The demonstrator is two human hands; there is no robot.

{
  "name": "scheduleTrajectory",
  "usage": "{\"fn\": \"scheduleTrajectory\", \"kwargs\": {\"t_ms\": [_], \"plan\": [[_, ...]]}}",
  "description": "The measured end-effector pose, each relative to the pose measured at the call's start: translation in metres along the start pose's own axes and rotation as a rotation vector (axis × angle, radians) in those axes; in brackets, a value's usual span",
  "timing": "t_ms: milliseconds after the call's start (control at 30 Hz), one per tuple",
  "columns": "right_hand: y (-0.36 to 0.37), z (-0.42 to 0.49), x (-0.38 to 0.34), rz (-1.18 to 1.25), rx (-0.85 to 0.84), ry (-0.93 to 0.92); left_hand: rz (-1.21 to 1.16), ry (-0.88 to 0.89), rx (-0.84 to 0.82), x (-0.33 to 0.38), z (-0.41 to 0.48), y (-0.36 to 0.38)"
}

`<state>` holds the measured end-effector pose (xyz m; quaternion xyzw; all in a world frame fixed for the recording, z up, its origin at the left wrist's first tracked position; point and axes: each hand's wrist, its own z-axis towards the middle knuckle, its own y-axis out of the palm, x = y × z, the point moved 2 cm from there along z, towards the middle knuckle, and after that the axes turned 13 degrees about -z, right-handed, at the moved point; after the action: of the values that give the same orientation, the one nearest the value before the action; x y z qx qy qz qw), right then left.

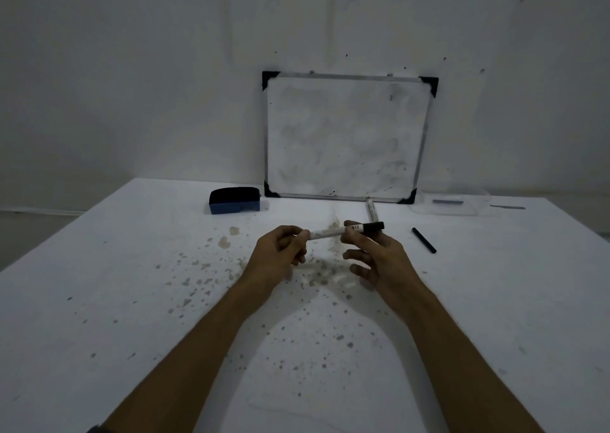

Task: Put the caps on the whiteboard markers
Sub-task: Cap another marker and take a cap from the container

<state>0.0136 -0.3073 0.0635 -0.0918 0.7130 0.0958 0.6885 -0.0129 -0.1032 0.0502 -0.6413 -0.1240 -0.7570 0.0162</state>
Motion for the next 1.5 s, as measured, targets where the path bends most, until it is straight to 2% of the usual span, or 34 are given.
{"fn": "scheduleTrajectory", "kwargs": {"t_ms": [167,367,467,533,567,667,733,833,967,1033,1100,1233,1300,1400,1500], "plan": [[0.019,0.002,0.011,-0.079,0.069,0.005,0.075,-0.008,-0.124,-0.005,-0.022,0.029],[0.027,0.005,0.016,-0.021,0.082,0.06,0.6,0.356,-0.148,-0.01,-0.027,0.036],[0.033,0.004,0.017,0.006,0.078,0.09,0.75,0.497,-0.126,-0.008,-0.025,0.032],[0.038,0.004,0.017,0.042,0.079,0.071,0.706,0.458,-0.102,-0.01,-0.026,0.033],[0.04,0.004,0.016,0.046,0.081,0.037,0.615,0.379,-0.076,-0.011,-0.026,0.036],[0.04,0.004,0.014,-0.067,0.106,-0.126,0.144,-0.046,-0.024,-0.009,-0.023,0.043],[0.038,0.004,0.014,-0.136,0.128,-0.179,-0.019,-0.189,-0.098,-0.007,-0.021,0.043],[0.038,0.003,0.016,-0.124,0.167,-0.125,0.134,-0.061,-0.128,-0.009,-0.026,0.042],[0.037,0.002,0.019,-0.124,0.218,-0.003,0.726,0.287,-0.159,-0.013,-0.027,0.039],[0.037,0.003,0.02,-0.124,0.201,0.012,0.865,0.341,-0.161,-0.011,-0.024,0.037],[0.038,0.004,0.02,-0.088,0.17,-0.004,0.764,0.245,-0.141,-0.01,-0.024,0.038],[0.038,0.008,0.018,-0.052,0.09,-0.112,0.174,-0.172,-0.161,-0.008,-0.019,0.04],[0.037,0.009,0.018,-0.064,0.069,-0.124,0.024,-0.237,-0.211,-0.006,-0.016,0.035],[0.036,0.007,0.018,-0.078,0.026,-0.097,0.027,-0.199,-0.197,-0.005,-0.018,0.033],[0.04,0.005,0.021,-0.06,-0.001,-0.098,0.278,-0.025,-0.116,-0.006,-0.024,0.035]]}}
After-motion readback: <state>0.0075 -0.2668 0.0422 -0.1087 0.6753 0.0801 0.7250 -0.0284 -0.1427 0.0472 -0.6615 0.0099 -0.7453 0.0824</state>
